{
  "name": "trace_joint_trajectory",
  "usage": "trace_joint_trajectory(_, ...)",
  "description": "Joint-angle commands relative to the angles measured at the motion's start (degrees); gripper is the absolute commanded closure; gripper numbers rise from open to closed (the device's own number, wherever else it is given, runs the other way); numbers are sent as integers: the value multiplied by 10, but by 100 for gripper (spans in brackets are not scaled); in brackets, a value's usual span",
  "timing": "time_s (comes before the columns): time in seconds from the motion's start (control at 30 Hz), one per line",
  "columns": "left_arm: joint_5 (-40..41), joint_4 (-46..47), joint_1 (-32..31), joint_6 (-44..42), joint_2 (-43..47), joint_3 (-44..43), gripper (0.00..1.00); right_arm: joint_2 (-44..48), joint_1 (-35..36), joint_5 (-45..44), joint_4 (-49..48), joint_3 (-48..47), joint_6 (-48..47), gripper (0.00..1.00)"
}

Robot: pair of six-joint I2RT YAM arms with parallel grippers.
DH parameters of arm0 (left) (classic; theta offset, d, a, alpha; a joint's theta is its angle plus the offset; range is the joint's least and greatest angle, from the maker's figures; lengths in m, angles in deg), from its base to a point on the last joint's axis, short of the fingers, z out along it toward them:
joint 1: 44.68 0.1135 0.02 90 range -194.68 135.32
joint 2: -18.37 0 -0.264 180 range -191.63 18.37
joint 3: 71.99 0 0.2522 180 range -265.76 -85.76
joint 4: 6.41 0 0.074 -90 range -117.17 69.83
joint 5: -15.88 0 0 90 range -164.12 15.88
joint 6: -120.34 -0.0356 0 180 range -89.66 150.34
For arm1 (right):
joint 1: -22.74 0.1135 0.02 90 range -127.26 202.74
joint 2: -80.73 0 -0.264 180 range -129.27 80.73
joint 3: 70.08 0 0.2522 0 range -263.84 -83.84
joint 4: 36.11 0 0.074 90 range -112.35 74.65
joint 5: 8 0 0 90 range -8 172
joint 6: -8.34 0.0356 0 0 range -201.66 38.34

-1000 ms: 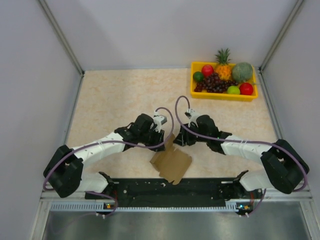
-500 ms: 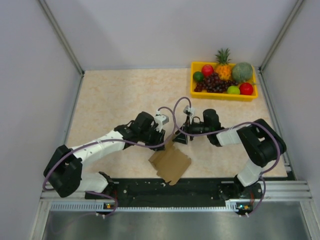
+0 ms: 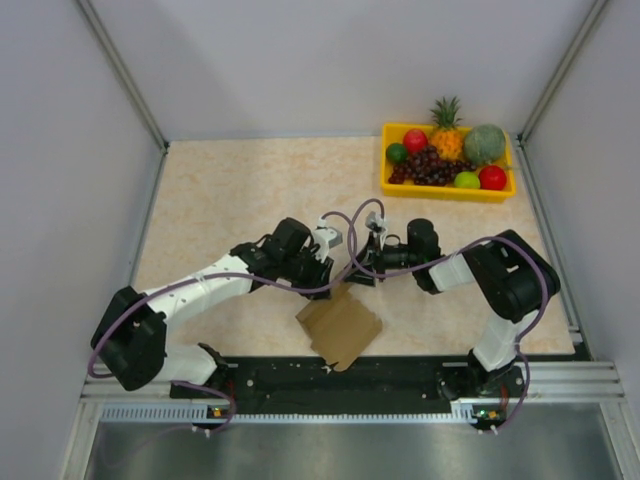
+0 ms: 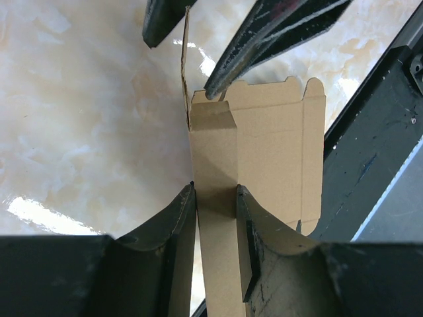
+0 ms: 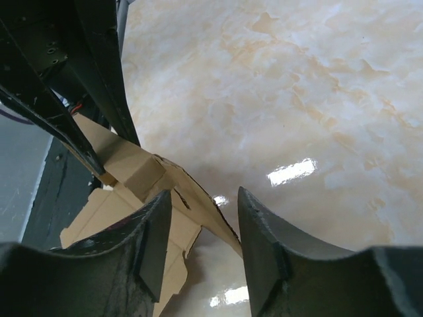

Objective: Fold the paper box

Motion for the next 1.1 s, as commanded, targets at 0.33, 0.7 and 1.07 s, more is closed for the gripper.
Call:
trace_joint_trajectory(0.33,-21,-12,17,-26,-8,-39,69,13,1,-6,-2,-1,-36,82)
trace_joint_trajectory(0.7,-4,21,18,11,-19,-32,67,91,53,-179,-5,57,-55,100)
trace_joint_trajectory(1.07,-24,0,19,-3,-13,-22,46,172,86,-254,1,95,-88,100)
